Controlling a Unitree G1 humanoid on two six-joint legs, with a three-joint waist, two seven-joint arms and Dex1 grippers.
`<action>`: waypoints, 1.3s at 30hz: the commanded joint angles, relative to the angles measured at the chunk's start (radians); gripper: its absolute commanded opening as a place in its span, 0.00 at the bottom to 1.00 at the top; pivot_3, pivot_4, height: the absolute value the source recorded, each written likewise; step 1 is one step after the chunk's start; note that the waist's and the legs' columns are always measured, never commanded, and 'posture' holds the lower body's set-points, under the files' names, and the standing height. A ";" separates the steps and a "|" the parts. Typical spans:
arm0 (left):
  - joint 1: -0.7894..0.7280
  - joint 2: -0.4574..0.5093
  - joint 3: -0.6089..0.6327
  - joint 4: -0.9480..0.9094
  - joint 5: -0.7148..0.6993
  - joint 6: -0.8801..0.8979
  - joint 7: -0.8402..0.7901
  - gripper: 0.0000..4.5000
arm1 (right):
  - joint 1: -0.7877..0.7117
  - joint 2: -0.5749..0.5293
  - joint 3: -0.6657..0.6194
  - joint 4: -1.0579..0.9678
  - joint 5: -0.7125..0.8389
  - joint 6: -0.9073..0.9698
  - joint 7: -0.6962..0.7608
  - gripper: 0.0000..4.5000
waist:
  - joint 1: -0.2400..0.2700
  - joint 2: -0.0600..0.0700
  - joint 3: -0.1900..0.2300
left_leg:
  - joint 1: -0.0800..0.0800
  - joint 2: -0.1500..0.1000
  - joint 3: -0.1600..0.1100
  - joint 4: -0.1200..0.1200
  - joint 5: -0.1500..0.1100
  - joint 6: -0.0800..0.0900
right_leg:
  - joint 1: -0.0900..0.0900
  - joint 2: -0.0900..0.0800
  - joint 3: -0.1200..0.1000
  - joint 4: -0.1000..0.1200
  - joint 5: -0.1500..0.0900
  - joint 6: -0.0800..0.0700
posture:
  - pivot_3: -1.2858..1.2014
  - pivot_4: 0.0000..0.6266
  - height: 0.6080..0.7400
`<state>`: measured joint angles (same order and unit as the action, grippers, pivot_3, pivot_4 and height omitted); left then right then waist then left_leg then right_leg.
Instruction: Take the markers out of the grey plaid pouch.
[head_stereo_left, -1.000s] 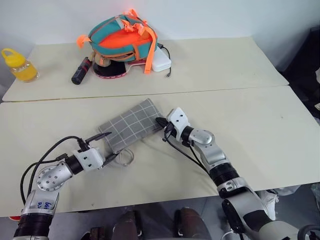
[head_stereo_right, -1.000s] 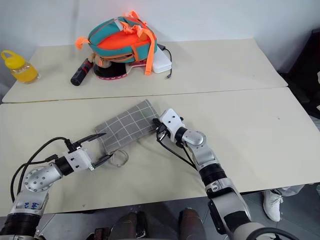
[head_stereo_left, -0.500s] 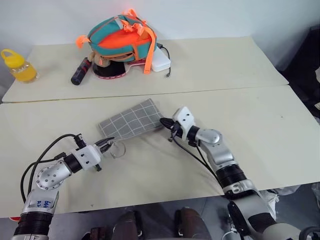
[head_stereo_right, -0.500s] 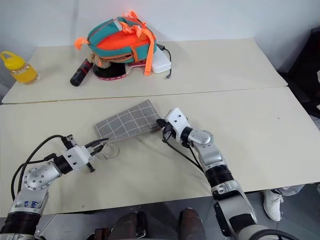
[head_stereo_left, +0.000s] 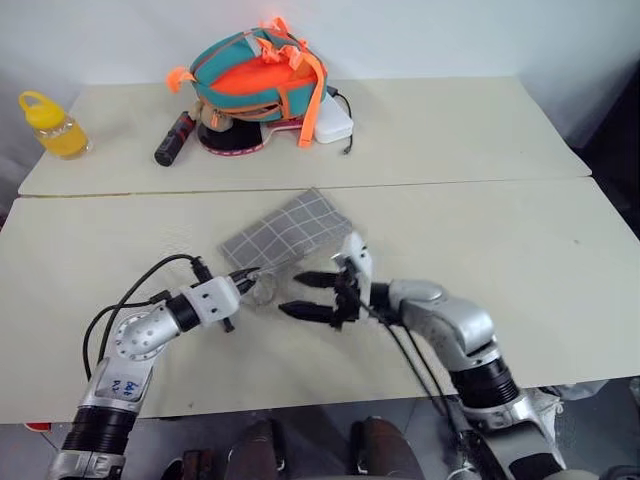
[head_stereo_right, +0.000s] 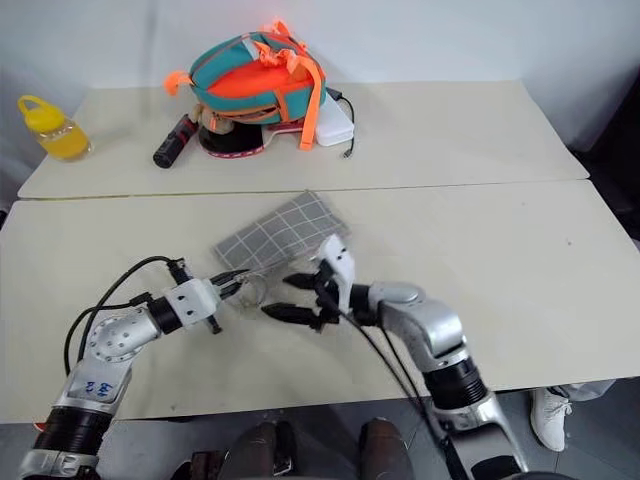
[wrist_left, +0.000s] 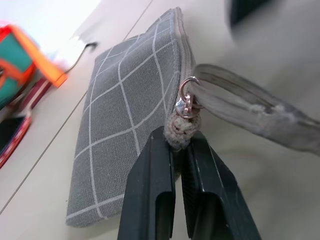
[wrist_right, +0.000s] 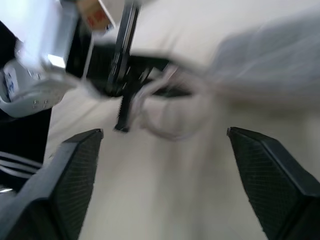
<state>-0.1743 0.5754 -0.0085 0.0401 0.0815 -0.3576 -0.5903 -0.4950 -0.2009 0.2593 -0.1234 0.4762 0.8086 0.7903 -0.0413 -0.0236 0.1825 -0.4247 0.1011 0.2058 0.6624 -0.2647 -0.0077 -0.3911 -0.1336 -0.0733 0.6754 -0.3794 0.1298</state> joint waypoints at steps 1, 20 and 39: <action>-0.002 0.000 -0.007 -0.056 0.011 0.027 0.012 0.00 | -0.027 0.056 -0.071 0.017 0.009 0.007 -0.104 0.92 | 0.001 0.000 0.000 | 0.000 0.000 0.000 0.000 0.000 0.000 | 0.000 0.000 0.000 0.000 0.000 0.000 | 0.52 0.24 1.00; 0.022 -0.003 -0.013 -0.148 0.041 0.090 0.043 0.00 | -0.035 0.091 -0.089 0.111 -0.036 -0.084 -0.142 0.01 | 0.001 0.000 0.000 | 0.000 0.001 0.000 -0.001 0.000 -0.001 | -0.001 0.001 0.000 -0.001 0.000 0.000 | 0.52 0.24 1.00; 0.121 0.076 0.148 -0.127 -0.154 0.093 -0.020 0.00 | -0.171 -0.256 -0.259 0.489 -0.161 -0.369 -0.039 0.01 | -0.016 0.000 0.000 | 0.000 0.001 0.001 -0.003 0.000 -0.001 | -0.001 0.001 0.000 -0.003 0.000 0.000 | 0.52 0.24 1.00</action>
<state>-0.0581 0.6400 0.0975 -0.0723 -0.0473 -0.2631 -0.6138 -0.6526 -0.4398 0.0293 0.3621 0.3305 0.4734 0.7459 -0.0570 -0.0239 0.1825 -0.4248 0.1022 0.2073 0.6590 -0.2646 -0.0091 -0.3924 -0.1323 -0.0731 0.6728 -0.3794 0.1298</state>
